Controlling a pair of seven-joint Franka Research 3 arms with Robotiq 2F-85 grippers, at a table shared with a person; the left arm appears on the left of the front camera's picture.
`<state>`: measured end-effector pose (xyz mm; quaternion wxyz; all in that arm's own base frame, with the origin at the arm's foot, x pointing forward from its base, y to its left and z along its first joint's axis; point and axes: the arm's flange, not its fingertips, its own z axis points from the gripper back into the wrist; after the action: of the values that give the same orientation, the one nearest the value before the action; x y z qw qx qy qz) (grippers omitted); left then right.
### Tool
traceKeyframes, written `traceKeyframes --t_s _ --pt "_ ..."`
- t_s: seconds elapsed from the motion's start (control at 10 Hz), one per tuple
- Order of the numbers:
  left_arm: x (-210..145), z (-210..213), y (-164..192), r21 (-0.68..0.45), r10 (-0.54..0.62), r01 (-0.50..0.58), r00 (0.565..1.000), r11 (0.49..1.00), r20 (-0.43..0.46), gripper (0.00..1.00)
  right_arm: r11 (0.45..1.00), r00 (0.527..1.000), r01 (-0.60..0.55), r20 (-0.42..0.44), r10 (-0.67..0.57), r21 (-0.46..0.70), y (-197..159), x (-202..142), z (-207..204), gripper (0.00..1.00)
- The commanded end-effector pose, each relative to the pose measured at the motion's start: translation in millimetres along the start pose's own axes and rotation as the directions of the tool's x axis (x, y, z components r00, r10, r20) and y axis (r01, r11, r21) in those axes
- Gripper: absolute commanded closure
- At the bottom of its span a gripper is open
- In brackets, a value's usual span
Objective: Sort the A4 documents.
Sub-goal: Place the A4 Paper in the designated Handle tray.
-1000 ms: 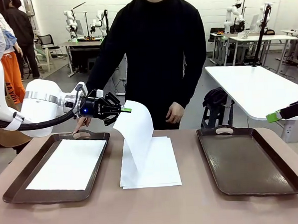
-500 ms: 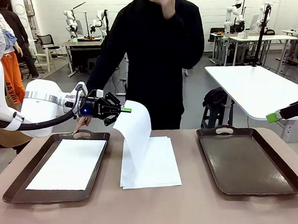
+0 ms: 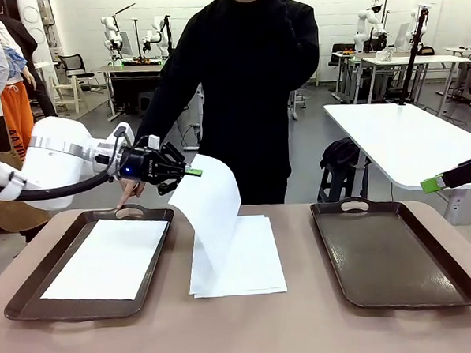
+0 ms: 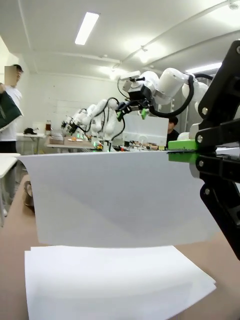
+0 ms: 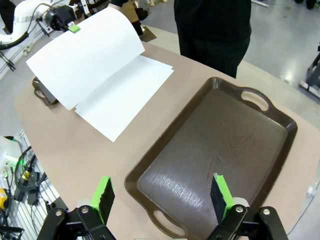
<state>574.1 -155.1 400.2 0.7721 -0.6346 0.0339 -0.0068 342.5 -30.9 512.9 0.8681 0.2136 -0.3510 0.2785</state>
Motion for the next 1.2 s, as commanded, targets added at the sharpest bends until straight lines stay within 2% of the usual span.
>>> traceKeyframes --t_s 0.0,0.3,0.5,1.1 --pt "-23.4 28.6 -3.8 0.058 -0.026 0.027 1.000 0.998 -0.018 0.99 1.000 1.000 0.004 0.008 -0.004 0.019 -1.6 -0.9 -2.0 0.00" --pt "-37.4 73.0 13.1 0.101 -0.002 -0.007 0.997 0.995 0.082 0.99 1.000 1.000 0.004 0.008 -0.004 0.019 -1.6 -0.9 -2.0 0.00" --pt "-32.1 91.7 23.9 0.111 -0.003 -0.012 0.992 0.994 0.130 0.99 1.000 1.000 0.004 0.008 -0.004 0.019 -1.6 -0.9 -2.0 0.00" --pt "-6.5 135.1 51.5 0.254 0.000 -0.025 0.995 0.967 0.097 0.99 1.000 1.000 0.004 0.008 -0.004 0.019 -1.6 -0.9 -2.0 0.00"
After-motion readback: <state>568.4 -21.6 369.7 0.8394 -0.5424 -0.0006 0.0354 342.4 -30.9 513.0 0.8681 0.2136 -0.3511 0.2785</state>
